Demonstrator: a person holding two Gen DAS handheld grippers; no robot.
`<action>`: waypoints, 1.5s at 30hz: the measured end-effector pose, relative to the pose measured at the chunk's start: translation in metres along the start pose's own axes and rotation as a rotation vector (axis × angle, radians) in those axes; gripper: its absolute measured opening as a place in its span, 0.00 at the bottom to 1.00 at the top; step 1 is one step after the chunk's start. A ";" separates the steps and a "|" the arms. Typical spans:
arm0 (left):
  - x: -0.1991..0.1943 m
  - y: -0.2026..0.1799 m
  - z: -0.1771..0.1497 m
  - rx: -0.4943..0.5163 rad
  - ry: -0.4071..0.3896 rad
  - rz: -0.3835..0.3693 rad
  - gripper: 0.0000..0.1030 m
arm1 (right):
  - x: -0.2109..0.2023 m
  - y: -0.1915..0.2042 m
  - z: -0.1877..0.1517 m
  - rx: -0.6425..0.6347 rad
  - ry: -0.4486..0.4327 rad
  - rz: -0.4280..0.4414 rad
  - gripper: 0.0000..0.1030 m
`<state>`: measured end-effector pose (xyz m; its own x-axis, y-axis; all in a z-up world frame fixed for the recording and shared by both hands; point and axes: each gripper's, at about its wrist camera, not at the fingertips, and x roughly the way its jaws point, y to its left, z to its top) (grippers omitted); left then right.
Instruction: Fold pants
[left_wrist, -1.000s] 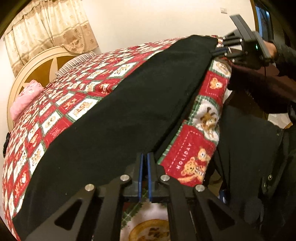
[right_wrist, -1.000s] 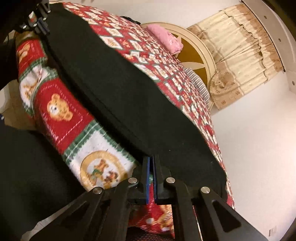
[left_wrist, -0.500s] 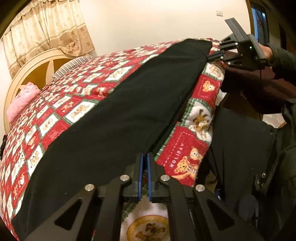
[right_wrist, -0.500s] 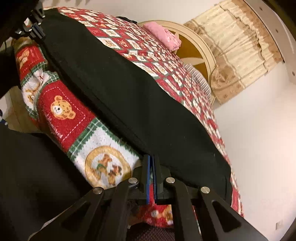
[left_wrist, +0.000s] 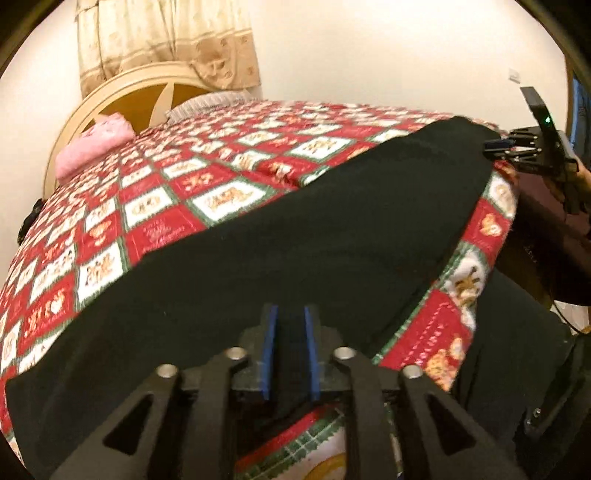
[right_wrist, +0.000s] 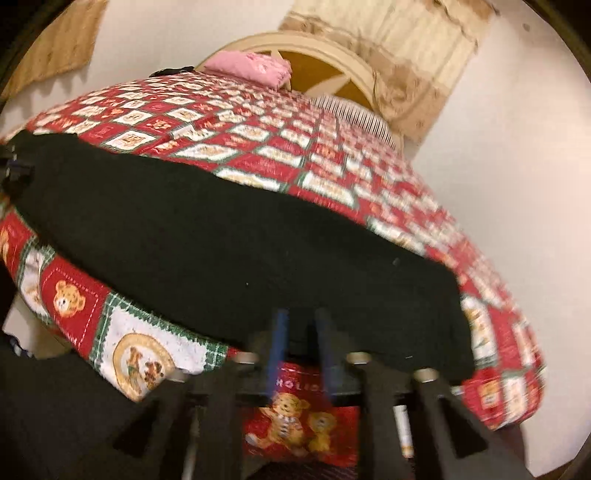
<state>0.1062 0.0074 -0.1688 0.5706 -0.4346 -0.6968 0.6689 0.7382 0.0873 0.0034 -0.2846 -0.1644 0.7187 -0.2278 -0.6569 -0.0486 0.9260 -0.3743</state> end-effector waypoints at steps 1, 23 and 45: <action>0.002 -0.001 -0.002 -0.001 0.001 0.005 0.26 | 0.001 0.001 -0.001 0.004 0.000 0.004 0.26; -0.005 0.011 -0.006 -0.139 -0.001 0.064 0.63 | 0.004 0.186 0.085 -0.292 -0.164 0.418 0.26; -0.033 0.022 -0.013 -0.174 -0.047 0.129 0.71 | 0.009 0.185 0.066 -0.149 -0.132 0.533 0.28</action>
<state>0.0959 0.0448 -0.1534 0.6704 -0.3514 -0.6535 0.4990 0.8654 0.0465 0.0459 -0.0954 -0.1964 0.6486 0.3076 -0.6962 -0.5184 0.8482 -0.1083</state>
